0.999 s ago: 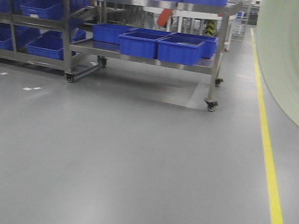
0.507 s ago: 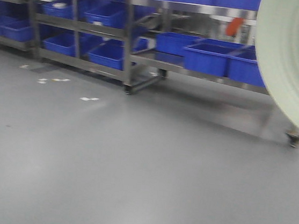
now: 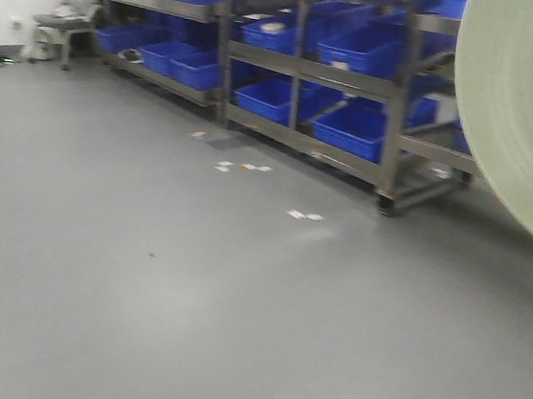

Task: Place green plate on second shelf with right arm
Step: 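Drive the base to the blue-bin rack, holding the plate in the right gripper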

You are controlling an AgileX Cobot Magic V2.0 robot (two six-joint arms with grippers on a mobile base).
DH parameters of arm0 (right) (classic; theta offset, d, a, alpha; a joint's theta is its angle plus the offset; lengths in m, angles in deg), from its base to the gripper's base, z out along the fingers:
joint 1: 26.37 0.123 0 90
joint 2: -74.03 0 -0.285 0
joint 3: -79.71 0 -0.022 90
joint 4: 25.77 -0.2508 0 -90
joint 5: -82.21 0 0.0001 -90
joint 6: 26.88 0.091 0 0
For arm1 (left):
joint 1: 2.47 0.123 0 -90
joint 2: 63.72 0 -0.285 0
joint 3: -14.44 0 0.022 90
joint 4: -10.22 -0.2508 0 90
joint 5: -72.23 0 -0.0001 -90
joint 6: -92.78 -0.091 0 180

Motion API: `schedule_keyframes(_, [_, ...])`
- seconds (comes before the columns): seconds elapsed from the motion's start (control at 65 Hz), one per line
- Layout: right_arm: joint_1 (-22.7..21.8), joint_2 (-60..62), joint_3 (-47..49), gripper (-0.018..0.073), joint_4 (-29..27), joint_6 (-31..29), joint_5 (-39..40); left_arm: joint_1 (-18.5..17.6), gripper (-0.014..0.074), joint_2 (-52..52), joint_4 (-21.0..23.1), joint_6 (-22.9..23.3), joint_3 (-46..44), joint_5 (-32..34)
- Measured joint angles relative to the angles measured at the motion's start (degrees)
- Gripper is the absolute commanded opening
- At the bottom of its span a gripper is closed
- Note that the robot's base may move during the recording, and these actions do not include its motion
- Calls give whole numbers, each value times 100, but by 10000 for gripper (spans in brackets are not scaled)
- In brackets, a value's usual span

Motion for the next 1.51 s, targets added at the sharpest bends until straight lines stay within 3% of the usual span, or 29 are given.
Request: schedule_keyframes(1.507, [0,0,0,57,0,0,0,0,130,0,0,0,0,0])
